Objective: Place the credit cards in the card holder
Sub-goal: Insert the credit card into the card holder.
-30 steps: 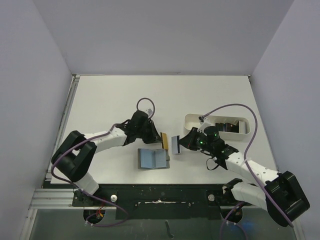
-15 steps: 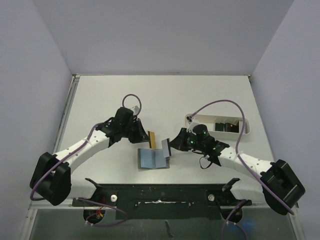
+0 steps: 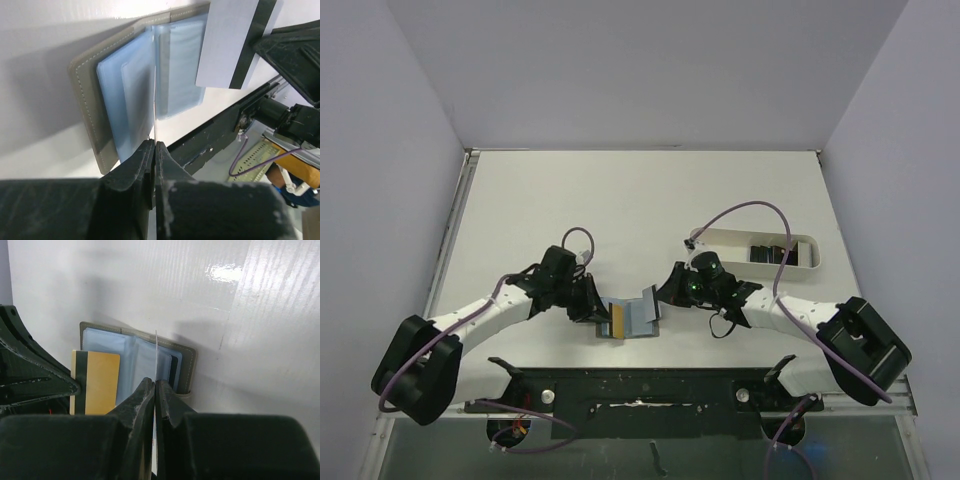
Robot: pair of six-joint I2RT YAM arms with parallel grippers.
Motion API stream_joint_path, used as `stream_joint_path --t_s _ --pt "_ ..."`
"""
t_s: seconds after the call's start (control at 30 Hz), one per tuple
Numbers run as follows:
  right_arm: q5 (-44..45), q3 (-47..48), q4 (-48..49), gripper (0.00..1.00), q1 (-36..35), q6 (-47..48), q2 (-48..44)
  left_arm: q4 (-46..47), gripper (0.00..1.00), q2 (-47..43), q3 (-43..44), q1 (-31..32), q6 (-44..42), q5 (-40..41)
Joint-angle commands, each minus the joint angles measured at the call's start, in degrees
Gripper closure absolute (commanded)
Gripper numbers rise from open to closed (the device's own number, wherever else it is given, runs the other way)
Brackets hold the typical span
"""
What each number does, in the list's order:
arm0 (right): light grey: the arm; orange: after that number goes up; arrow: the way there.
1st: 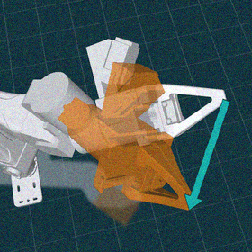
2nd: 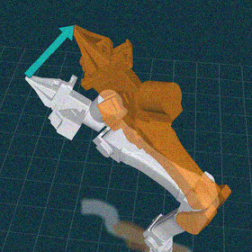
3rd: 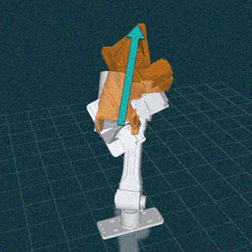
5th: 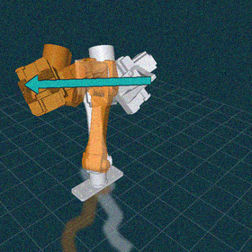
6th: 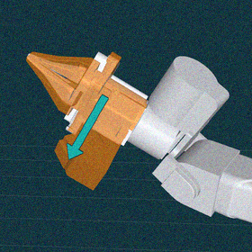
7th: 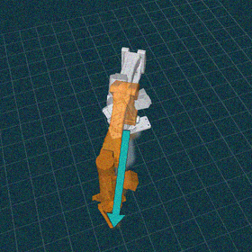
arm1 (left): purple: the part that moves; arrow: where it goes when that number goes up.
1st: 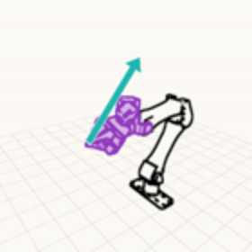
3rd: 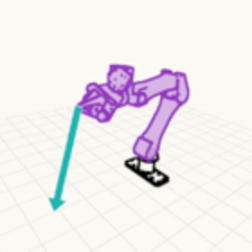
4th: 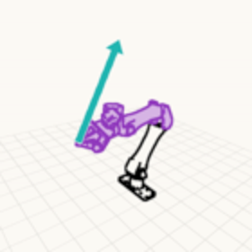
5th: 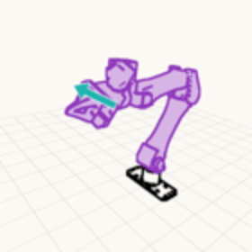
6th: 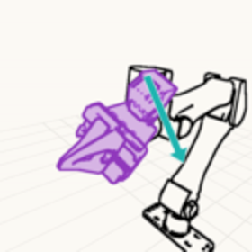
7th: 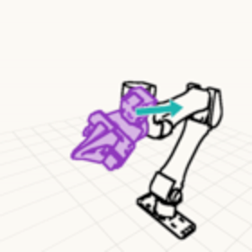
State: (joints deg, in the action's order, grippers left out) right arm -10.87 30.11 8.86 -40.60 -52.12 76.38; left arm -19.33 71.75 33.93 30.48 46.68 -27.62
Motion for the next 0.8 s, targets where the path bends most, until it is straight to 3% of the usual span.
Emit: stream_joint_path --t_s 0.0,0.37,0.77 --pt "3.5 0.19 0.43 1.0 -0.28 -0.02 0.16 10.48 1.0 1.0 -2.2 -0.56 1.51 -6.09" --pt "3.29 -0.48 0.73 1.0 -0.27 0.89 2.21 16.74 1.0 3.56 -3.89 -0.91 0.32 -6.87" --pt "4.17 -0.55 -0.37 1.0 -0.24 1.45 1.63 14.79 1.0 7.51 -2.92 -1.39 -2.46 -5.26"
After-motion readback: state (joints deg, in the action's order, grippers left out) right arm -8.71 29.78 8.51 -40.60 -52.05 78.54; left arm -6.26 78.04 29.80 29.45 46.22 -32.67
